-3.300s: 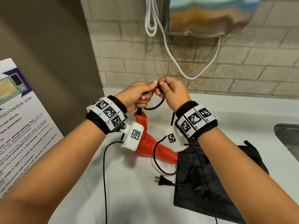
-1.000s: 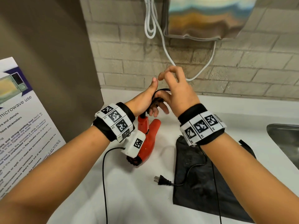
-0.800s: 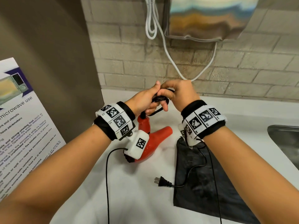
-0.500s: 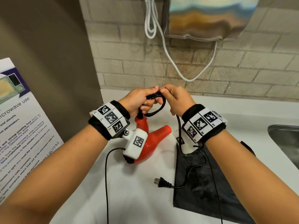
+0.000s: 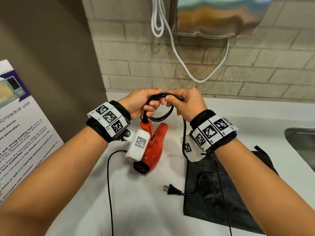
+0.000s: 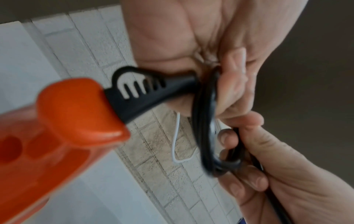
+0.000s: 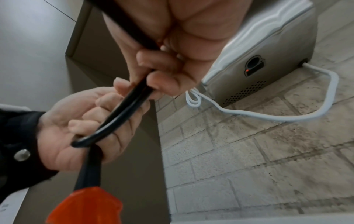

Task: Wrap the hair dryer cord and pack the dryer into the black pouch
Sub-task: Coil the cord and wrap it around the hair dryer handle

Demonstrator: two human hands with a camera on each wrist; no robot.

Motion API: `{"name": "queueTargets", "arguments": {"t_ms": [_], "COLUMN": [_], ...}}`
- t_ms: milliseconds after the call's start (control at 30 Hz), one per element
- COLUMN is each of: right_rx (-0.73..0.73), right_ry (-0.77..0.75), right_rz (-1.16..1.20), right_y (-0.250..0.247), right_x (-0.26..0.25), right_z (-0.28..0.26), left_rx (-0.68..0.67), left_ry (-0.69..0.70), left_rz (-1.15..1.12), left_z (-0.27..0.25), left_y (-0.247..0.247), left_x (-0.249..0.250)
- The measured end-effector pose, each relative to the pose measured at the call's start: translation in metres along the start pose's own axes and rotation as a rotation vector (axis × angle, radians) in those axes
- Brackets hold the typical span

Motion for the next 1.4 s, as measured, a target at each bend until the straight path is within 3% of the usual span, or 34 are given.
{"name": "queueTargets", "arguments": {"t_ms": [300,467,600,767,900,1100,1200,1400], "right_rx": [-0.028,-0.048,-0.098,-0.257,-0.226,-0.351,-0.272,0.042], "right_ry": [-0.023,-0.103,-0.119,0.020,0.041,0.044,0.087,0.025], "right_rz": [0.001,0.013,-0.014,-0.123,-0.224,-0.329,-0.279,-0.122], "right_y": [-0.001,0.004,0.013,0.027,0.032,0.057,0.058,0.034], "right_x": [-0.004,-0.007,0.005,0.037,0.049,0.046,0.045,0.019], "right_z": [0.003,0.001,-0.007,-0.034,-0.051,-0.057,-0.051,-0.026], "left_rx": [-0.027,0.070,0.114,0.133,0.136,0.118,0.136,0.157], "left_ry": [-0.026,0.056,0.065,0.049,0.055,0.063,0.074,0.076], "left_rz": [0.071,0.215,0.113,-0.141,-0.198,-0.245,-0.238,-0.224], "left_z": [-0.006,-0.010,-0.008,-0.004,-0.002,0.002,0.003,0.005], "left_y": [0.000,0.001,-0.006,-0.030,-0.040,-0.035,-0.033,-0.032], "left_x": [0.002,0.005,0.004,0.000,-0.001,0.000,0.001,0.001]}}
Point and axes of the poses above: each hand's wrist, its own z-axis towards the middle knuckle, its own y-axis out of the palm, x = y × z, the point moved 6 cm from there along z, towards the middle knuckle, and after that the axes turned 10 degrees about -y, right-handed, at the moved point
